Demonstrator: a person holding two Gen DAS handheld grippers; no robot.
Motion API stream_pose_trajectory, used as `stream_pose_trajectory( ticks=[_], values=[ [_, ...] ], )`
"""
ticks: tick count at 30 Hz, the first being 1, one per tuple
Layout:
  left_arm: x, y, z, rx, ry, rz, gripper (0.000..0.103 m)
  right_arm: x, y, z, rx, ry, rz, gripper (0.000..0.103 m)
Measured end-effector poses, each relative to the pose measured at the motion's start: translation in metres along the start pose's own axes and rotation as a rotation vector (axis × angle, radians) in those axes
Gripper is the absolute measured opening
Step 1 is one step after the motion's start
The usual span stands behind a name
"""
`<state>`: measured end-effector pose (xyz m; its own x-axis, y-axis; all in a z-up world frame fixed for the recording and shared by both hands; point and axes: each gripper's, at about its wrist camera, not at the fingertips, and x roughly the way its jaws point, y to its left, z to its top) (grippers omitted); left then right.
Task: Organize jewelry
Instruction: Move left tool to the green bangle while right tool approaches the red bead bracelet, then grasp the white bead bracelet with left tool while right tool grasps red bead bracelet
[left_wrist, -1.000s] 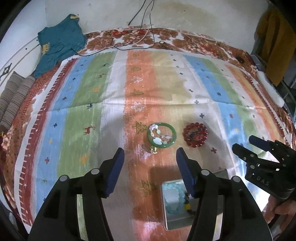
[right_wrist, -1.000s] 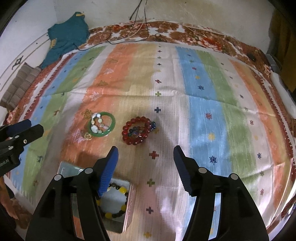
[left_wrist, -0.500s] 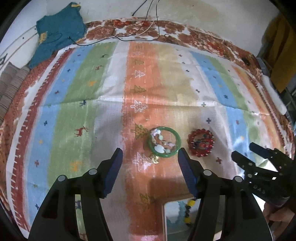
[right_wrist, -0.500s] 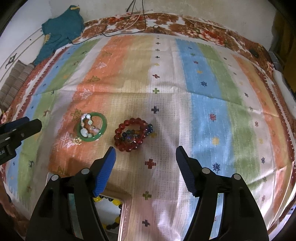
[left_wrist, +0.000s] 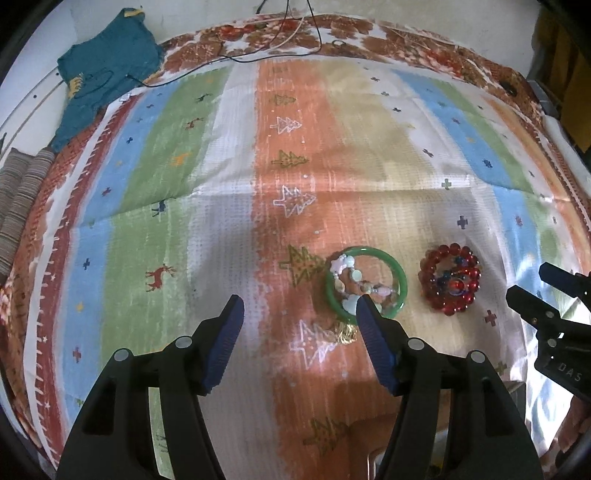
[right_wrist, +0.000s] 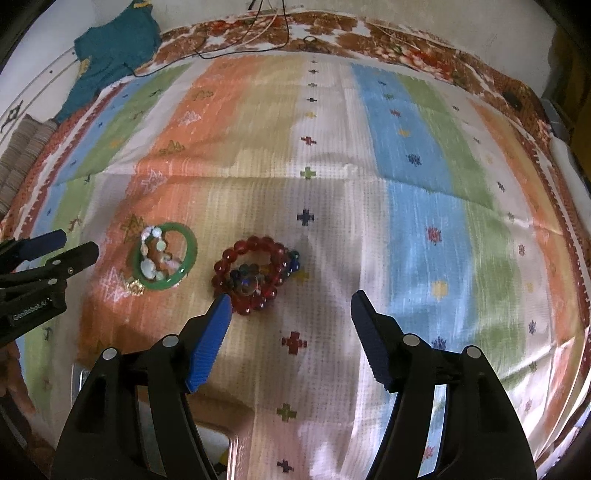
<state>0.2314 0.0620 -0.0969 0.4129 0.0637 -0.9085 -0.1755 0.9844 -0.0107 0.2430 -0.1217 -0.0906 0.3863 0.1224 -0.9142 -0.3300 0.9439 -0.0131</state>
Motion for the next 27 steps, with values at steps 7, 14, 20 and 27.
stream_pose_trajectory(
  ticks=[7,14,20,27],
  values=[
    [0.019,-0.006,0.008,0.03,0.014,0.004,0.063,0.021,-0.006,0.006,0.018,0.043,-0.001,0.067],
    [0.038,-0.01,0.016,0.044,0.04,-0.019,0.062,0.033,-0.006,0.011,0.015,0.066,0.003,0.067],
    [0.05,-0.018,0.022,0.078,0.053,-0.029,0.057,0.047,-0.007,0.016,0.031,0.101,0.018,0.059],
    [0.064,-0.025,0.025,0.109,0.073,-0.039,0.039,0.059,-0.006,0.02,0.043,0.128,0.032,0.05]
  ],
)
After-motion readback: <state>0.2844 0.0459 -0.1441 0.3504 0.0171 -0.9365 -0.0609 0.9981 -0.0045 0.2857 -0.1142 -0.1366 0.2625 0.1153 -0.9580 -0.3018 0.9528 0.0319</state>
